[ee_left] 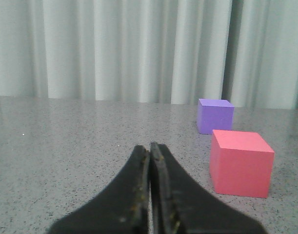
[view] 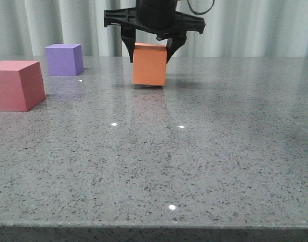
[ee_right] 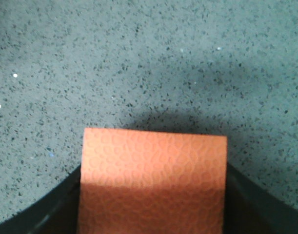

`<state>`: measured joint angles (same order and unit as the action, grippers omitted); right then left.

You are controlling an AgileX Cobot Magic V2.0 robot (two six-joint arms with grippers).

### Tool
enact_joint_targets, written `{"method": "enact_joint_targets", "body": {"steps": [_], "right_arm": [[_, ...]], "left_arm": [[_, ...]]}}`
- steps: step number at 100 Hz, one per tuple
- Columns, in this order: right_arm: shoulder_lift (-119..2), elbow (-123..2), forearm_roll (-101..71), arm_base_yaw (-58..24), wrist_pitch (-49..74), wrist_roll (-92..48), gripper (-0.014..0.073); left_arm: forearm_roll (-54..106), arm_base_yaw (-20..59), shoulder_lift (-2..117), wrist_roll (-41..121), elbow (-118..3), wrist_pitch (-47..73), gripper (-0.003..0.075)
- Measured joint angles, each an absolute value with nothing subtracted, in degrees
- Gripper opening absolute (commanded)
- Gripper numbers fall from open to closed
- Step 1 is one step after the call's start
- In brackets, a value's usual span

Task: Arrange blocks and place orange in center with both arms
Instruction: 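Slide the orange cube with the right gripper toward the table center, then open the right gripper and lift it away from the orange cube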

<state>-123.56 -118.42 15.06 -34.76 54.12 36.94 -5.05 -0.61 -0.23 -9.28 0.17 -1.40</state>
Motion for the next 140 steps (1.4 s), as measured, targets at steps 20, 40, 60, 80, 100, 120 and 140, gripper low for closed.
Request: {"method": "enact_joint_targets", "body": {"steps": [20,40,60,80,100,120,140], "right_arm": [[-124.4,-118.42,15.28,-34.76,54.22,36.94,0.049],[-124.53,-118.42,15.41,-34.76,54.35,36.94,0.0599],[-124.27,-118.42,15.41,-34.76,55.07,36.98,0.0605],[-120.14,-118.42,15.41,-34.76,55.31,31.73,0.0605],[-114.01,-118.54,12.87,-33.01,56.98,23.77,0.0605],[-106.68,-114.04,8.9,-29.45,57.42,16.84,0.0605],[-97.72,-99.27,7.81,-23.5,54.41,14.0,0.0605]], "left_arm": [[-5.05,-0.61,-0.23,-9.28,0.17,-1.4,-0.002],[-5.05,-0.61,-0.23,-9.28,0.17,-1.4,-0.002],[-5.05,-0.61,-0.23,-9.28,0.17,-1.4,-0.002],[-5.05,-0.61,-0.23,-9.28,0.17,-1.4,-0.002],[-5.05,-0.61,-0.23,-9.28,0.17,-1.4,-0.002],[-5.05,-0.61,-0.23,-9.28,0.17,-1.4,-0.002],[-5.05,-0.61,-0.23,-9.28,0.17,-1.4,-0.002]]}}
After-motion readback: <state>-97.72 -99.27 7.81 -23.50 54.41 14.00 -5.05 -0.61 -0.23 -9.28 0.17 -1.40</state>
